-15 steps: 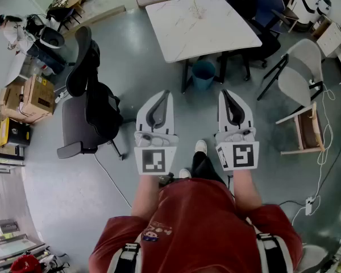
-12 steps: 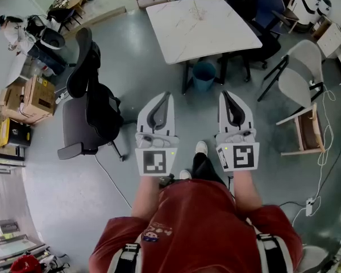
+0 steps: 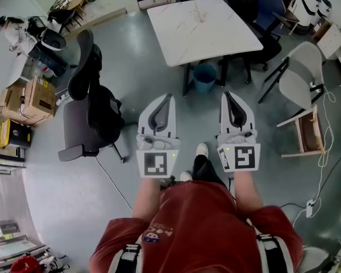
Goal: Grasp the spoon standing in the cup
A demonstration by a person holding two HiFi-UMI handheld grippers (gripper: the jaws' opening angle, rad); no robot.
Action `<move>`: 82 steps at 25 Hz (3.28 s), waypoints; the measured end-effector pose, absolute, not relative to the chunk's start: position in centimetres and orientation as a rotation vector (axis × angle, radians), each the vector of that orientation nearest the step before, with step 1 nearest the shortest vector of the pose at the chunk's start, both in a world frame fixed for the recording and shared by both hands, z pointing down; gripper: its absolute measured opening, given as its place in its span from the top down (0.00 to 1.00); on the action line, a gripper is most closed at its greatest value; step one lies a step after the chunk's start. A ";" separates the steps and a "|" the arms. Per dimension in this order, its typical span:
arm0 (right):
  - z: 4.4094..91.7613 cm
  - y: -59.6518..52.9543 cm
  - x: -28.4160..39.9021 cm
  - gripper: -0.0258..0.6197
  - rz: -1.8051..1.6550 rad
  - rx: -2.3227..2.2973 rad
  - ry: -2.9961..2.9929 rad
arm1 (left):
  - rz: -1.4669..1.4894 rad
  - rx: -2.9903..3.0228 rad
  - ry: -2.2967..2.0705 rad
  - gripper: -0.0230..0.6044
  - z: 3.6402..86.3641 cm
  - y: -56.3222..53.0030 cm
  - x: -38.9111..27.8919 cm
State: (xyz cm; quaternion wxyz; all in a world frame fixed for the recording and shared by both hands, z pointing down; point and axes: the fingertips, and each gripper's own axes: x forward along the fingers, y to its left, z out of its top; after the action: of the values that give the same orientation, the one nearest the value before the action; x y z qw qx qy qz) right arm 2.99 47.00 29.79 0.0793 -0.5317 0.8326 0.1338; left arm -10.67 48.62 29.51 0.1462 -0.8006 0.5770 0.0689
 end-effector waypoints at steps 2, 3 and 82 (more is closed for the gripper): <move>29.7 46.8 2.9 0.94 0.396 -1.591 2.486 | 0.143 -2.291 1.634 0.95 29.6 48.5 -10.7; 29.7 46.7 2.9 0.94 0.390 -1.594 2.484 | 0.084 -2.279 1.608 0.95 29.7 48.4 -10.7; 29.2 18.9 18.6 0.94 0.237 -1.601 2.355 | 0.090 -2.329 1.530 0.95 26.9 20.9 5.9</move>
State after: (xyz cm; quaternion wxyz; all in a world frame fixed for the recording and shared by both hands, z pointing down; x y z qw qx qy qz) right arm 18.60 18.90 29.18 0.1415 -0.5546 0.8159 0.0821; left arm 5.91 20.93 26.95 0.1759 -0.8224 0.5401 0.0318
